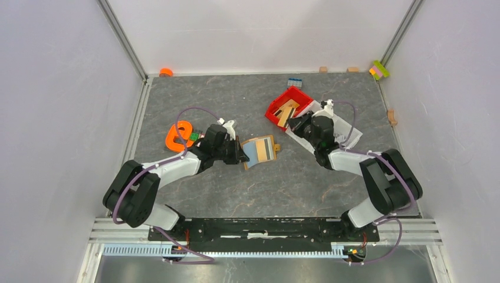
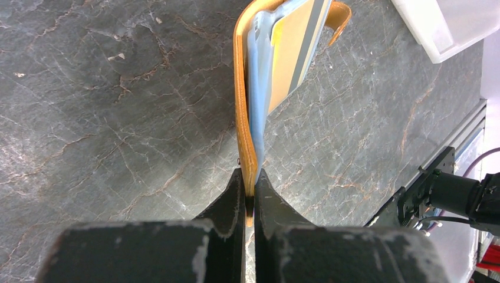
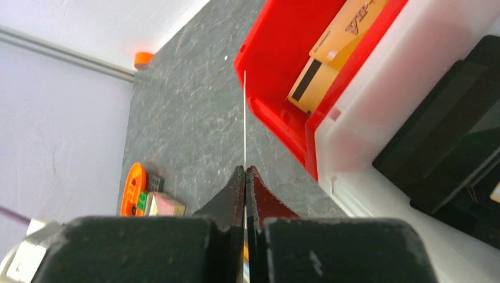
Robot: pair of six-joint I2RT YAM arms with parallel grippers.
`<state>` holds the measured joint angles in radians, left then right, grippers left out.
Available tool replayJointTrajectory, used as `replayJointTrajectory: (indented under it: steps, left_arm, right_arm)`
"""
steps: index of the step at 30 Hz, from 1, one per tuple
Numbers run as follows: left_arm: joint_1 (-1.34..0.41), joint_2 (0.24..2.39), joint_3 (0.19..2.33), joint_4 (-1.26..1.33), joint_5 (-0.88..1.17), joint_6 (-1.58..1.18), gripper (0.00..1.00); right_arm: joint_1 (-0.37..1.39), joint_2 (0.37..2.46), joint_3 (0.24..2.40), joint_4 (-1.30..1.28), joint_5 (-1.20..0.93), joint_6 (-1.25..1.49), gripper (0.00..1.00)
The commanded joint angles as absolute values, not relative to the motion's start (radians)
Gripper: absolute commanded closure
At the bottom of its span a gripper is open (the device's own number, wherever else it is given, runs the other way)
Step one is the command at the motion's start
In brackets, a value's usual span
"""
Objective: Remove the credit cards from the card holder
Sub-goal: Place the credit card in the storage box.
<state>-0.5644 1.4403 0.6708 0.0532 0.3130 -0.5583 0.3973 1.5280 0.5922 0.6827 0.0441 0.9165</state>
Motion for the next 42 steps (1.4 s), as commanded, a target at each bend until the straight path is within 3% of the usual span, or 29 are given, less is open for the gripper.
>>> replayJointTrajectory:
  steps: [1, 12, 22, 29, 38, 42]
  left_arm:
    - [-0.563, 1.443, 0.71, 0.077, 0.318, -0.548, 0.98]
    - [-0.566, 1.449, 0.707, 0.078, 0.33, -0.562, 0.98]
    - [-0.57, 1.431, 0.706, 0.078, 0.339, -0.573, 0.98]
    - [-0.571, 1.437, 0.709, 0.075, 0.332, -0.574, 0.98]
    - [-0.574, 1.434, 0.717, 0.052, 0.305, -0.557, 0.98]
    - [-0.579, 1.423, 0.717, 0.048, 0.296, -0.552, 0.98]
  right_arm:
    - [0.396, 1.59, 0.716, 0.662, 0.138, 0.979, 1.0]
    - [0.396, 1.772, 0.976, 0.458, 0.276, 1.059, 1.0]
    - [0.394, 1.876, 1.029, 0.464, 0.347, 1.096, 1.0]
    - [0.379, 1.932, 1.07, 0.516, 0.305, 1.069, 0.84]
    - [0.378, 1.77, 0.92, 0.624, 0.286, 0.881, 0.43]
    - [0.379, 1.651, 0.818, 0.664, 0.174, 0.758, 0.36]
